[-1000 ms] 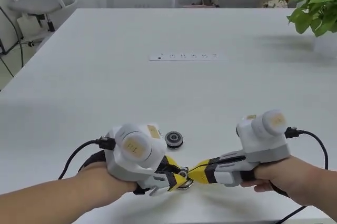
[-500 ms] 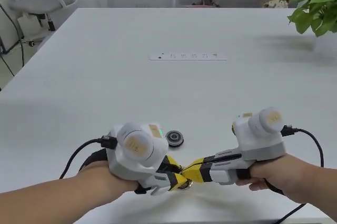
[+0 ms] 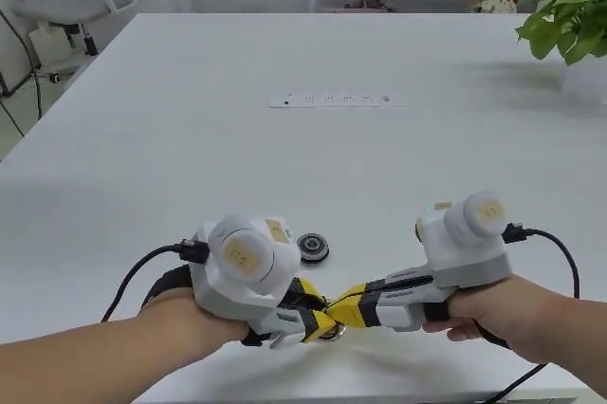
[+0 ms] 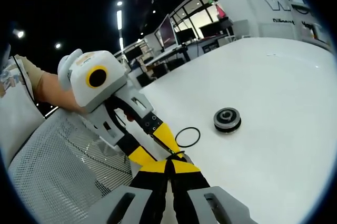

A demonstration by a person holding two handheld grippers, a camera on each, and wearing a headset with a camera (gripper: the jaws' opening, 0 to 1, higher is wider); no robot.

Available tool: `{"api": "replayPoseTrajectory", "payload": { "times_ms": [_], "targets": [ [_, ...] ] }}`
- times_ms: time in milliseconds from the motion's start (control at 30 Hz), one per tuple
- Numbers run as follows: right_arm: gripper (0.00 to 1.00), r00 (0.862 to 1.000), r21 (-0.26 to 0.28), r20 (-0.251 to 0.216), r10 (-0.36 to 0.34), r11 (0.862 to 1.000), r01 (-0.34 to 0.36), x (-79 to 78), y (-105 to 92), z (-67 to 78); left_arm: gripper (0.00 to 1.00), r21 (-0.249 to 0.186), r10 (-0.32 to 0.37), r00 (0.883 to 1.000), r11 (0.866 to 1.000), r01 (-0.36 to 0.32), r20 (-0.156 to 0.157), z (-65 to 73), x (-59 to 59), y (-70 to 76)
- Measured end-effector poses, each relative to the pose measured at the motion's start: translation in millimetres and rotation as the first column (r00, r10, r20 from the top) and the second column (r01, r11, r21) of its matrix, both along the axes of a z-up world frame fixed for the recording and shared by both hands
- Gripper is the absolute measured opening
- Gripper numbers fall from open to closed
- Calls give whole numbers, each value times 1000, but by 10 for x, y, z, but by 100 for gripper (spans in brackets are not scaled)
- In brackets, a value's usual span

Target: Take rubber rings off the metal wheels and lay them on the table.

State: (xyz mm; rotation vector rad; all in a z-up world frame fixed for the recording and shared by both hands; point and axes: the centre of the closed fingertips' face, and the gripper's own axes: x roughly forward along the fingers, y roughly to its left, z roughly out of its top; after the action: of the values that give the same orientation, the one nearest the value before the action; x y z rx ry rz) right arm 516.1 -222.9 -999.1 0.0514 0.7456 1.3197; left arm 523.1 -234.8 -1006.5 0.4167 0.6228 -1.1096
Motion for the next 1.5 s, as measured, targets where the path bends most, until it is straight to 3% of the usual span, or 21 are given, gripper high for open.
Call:
{"api": "replayPoseTrajectory", "payload": {
  "times_ms": [800, 1233, 1500],
  "targets": [
    [0, 1000, 9, -7, -16, 1000, 16, 28, -38, 34, 16, -30, -33, 999, 999, 32, -10, 93, -45, 10],
    [0, 1000, 27, -17, -25, 999, 25, 32, -50, 79, 25, -62, -20, 999, 998, 18, -34, 273, -68, 107],
    [0, 1000, 41, -15, -17, 999, 18, 29, -12, 154, 31, -76, -8, 1000, 997, 6, -28, 401, -85, 223]
  ]
}}
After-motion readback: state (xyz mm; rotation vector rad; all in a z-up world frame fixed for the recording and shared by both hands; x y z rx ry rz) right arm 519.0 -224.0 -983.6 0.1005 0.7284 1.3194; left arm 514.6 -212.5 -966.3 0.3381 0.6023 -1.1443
